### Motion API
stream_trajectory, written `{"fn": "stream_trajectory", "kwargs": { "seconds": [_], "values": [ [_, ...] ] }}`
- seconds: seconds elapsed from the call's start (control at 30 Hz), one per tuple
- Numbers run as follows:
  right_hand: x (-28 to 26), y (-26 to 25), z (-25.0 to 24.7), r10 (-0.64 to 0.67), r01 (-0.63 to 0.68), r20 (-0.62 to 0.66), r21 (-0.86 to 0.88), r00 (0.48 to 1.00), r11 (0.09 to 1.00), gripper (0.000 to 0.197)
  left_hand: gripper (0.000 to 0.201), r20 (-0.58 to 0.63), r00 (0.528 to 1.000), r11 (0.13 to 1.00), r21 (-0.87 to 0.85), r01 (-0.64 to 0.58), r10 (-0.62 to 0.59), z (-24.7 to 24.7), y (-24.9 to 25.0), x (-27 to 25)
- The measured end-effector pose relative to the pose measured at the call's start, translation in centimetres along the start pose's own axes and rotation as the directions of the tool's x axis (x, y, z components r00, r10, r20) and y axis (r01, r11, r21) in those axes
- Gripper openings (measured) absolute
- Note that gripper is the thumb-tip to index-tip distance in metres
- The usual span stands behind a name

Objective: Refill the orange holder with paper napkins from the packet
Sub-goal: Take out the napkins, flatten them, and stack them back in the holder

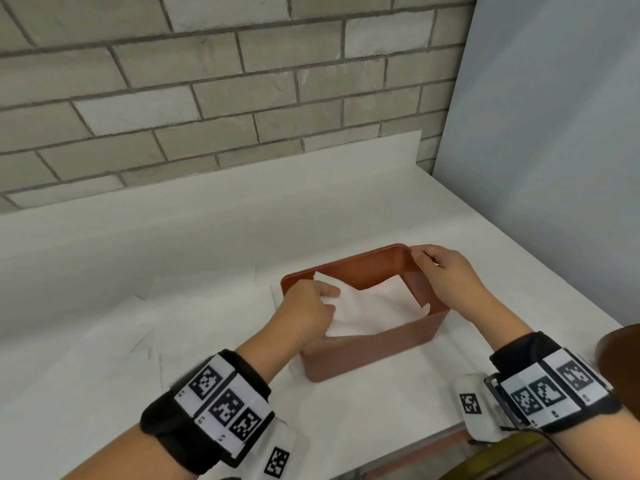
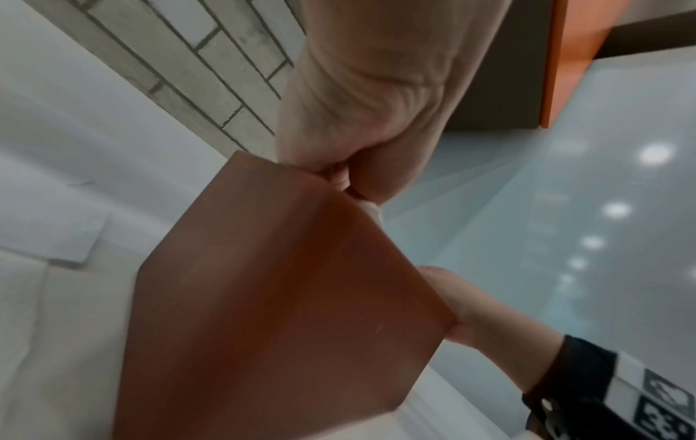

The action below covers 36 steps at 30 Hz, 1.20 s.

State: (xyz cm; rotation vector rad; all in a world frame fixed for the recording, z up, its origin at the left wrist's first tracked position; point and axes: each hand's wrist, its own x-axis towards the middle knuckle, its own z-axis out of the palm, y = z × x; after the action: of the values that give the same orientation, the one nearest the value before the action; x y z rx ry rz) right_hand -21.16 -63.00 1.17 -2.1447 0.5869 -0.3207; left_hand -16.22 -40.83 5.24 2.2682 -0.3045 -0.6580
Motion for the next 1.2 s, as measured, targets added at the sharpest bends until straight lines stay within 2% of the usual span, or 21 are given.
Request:
{"fn": "stream_trajectory", "kwargs": {
  "seconds": [0.1, 0.23, 0.4, 0.5, 0.57, 0.7, 0.8, 0.93, 1.0, 1.1, 1.2],
  "values": [
    [-0.1, -0.1, -0.1, -0.008, 0.008, 0.006, 0.0, 1.0, 1.0, 0.031, 0.045, 0.067, 0.998, 0.99, 0.141, 0.0, -0.01, 0.4, 0.2, 0.0],
    [-0.1, -0.2, -0.2, -0.019, 0.019, 0.013, -0.011, 1.0, 1.0, 0.031, 0.056, 0.143, 0.99, 0.92, 0.386, -0.068, 0.013, 0.7, 0.2, -0.1],
    [0.0, -0.3, -0.2, -0.027, 0.028, 0.013, -0.075, 1.0, 0.997, 0.031, 0.056, 0.176, 0.98, 0.856, 0.489, -0.168, 0.092, 1.1, 0.3, -0.6],
    [0.1, -0.3, -0.4, -0.039, 0.043, 0.023, -0.151, 0.999, 0.988, 0.03, 0.052, 0.023, 0.961, 0.869, 0.421, -0.26, 0.276, 1.0, -0.1, -1.3],
    [0.2, -0.6, -0.6, -0.045, 0.049, 0.024, -0.204, 0.999, 0.978, 0.028, 0.048, -0.113, 0.903, 0.86, 0.372, -0.348, 0.414, 0.1, -0.9, -1.8],
    [-0.4, -2.0, -1.2, -0.079, 0.063, -0.044, -0.279, 0.996, 0.958, 0.031, 0.038, -0.272, 0.837, 0.869, 0.292, -0.398, 0.475, -3.8, -3.9, -2.8],
    [-1.9, -4.5, -0.9, -0.244, 0.202, -0.131, -0.27, 0.961, 0.941, 0.029, 0.03, -0.366, 0.83, 0.9, 0.282, -0.332, 0.421, -7.8, -7.9, -3.8],
    [-5.6, -9.8, 1.4, -0.41, 0.392, -0.107, -0.154, 0.906, 0.907, 0.017, 0.018, -0.468, 0.872, 0.978, 0.201, -0.052, 0.142, -12.9, -14.6, -5.4],
    [-7.6, -12.3, 3.6, -0.451, 0.448, -0.041, -0.07, 0.891, 0.891, 0.012, 0.015, -0.458, 0.889, 0.98, 0.186, 0.075, 0.019, -15.1, -18.0, -6.2],
    [-9.7, -15.1, 8.1, -0.496, 0.499, 0.093, -0.01, 0.863, 0.866, 0.007, 0.012, -0.414, 0.904, 0.96, 0.195, 0.202, -0.106, -17.6, -22.2, -7.2],
    [-10.7, -17.3, 13.1, -0.418, 0.437, 0.272, -0.011, 0.867, 0.899, 0.007, 0.014, -0.409, 0.898, 0.943, 0.202, 0.264, -0.163, -19.8, -25.6, -7.5]
  ]
}}
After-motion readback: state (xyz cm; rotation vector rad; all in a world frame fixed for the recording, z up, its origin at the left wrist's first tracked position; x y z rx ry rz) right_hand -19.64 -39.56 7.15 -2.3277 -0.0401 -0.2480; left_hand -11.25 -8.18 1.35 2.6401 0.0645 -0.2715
